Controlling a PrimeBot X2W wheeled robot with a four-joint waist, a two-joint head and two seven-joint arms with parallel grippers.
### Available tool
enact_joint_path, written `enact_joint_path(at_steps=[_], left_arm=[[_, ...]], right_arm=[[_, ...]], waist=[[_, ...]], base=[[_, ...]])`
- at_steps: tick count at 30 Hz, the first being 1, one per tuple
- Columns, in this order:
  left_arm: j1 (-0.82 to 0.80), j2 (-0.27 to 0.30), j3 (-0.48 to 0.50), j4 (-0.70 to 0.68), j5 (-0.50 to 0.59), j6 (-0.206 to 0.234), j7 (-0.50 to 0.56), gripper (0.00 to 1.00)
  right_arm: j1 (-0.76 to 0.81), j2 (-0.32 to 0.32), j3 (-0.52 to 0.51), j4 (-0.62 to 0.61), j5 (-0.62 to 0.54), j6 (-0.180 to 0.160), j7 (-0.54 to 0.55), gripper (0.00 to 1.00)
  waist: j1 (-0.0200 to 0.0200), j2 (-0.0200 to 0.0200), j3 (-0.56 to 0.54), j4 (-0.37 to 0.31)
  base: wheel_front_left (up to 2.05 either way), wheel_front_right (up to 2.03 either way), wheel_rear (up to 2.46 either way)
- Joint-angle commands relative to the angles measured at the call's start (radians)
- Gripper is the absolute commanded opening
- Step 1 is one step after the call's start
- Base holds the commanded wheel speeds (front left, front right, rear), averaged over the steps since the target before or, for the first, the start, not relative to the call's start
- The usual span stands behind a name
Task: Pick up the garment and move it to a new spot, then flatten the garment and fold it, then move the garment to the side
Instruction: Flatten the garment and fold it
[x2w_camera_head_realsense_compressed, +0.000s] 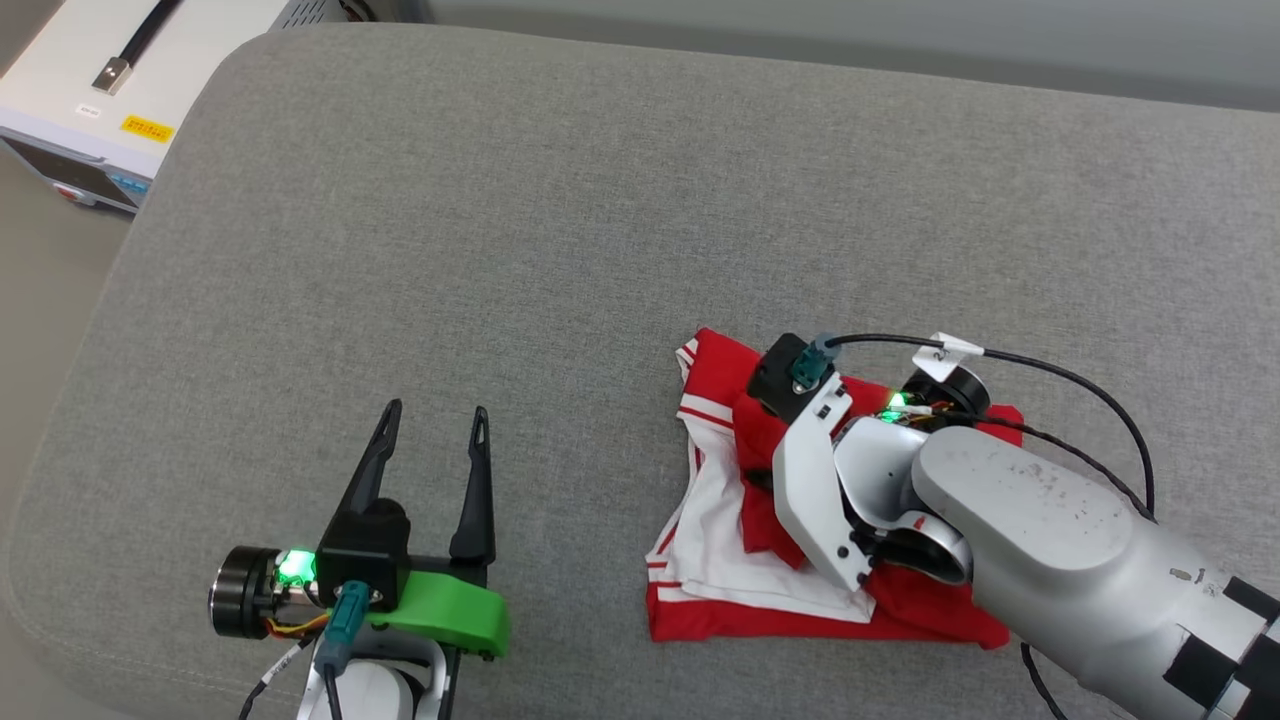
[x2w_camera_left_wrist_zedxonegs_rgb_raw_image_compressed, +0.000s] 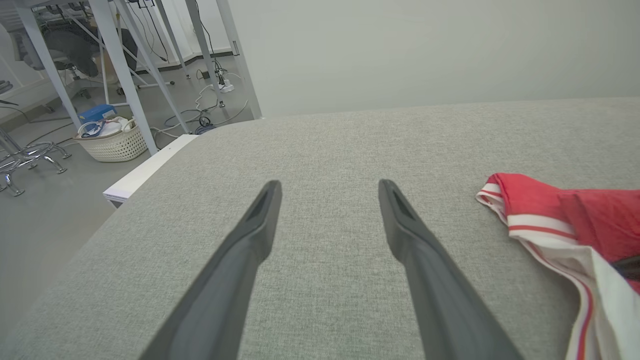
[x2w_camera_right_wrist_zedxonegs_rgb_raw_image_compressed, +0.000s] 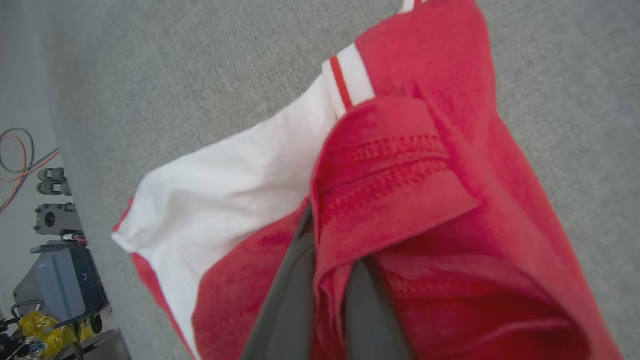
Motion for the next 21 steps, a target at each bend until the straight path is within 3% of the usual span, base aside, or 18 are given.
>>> enact_joint_path(at_steps=[1,2,3,4,5,10,14,21], left_arm=[[-0.020,-0.009,-0.004,0.001,-0.002,-0.003,-0.006,1.00],[-0.020,-0.009,-0.005,0.003,-0.002,-0.003,-0.006,1.00],[-0.020,-0.010,-0.005,0.005,-0.002,-0.003,-0.006,1.00],[-0.018,-0.010,-0.004,0.006,-0.002,-0.002,-0.006,1.00],[-0.015,-0.010,-0.003,0.009,-0.001,-0.001,-0.006,1.00],[0.004,-0.006,-0.002,0.019,0.002,-0.002,-0.006,1.00],[0.027,0.001,0.004,0.013,0.002,0.000,-0.006,1.00],[0.068,0.010,0.012,0.004,0.002,0.004,-0.006,1.00]], right_arm=[[-0.011,-0.001,0.022,0.025,0.014,-0.001,-0.010,0.00],[-0.011,0.000,0.031,0.036,0.024,-0.001,-0.018,0.00],[-0.011,0.001,0.038,0.046,0.035,-0.001,-0.030,0.15],[-0.012,0.000,0.043,0.052,0.041,-0.001,-0.044,0.53],[-0.016,-0.003,0.050,0.055,0.040,-0.001,-0.067,1.00],[-0.017,-0.039,0.042,0.007,0.046,-0.001,-0.217,1.00],[0.005,-0.107,0.017,-0.067,0.048,-0.001,-0.335,1.00],[0.102,-0.211,-0.143,-0.119,-0.011,-0.001,-0.552,1.00]], waist=[[0.0000,0.0000,0.002,0.003],[0.0000,0.0000,0.001,0.003],[0.0000,0.0000,-0.002,0.002],[0.0000,0.0000,-0.006,0.000],[0.0000,0.0000,-0.013,-0.002],[0.0000,0.0000,-0.060,-0.017],[0.0000,0.0000,-0.099,-0.039],[0.0000,0.0000,-0.154,-0.084]], base=[[0.00,0.00,0.00],[0.00,0.00,0.00],[0.00,0.00,0.00],[0.00,0.00,0.00],[0.00,0.00,0.00],[0.00,0.00,0.00],[0.00,0.00,0.00],[0.00,0.00,0.00]])
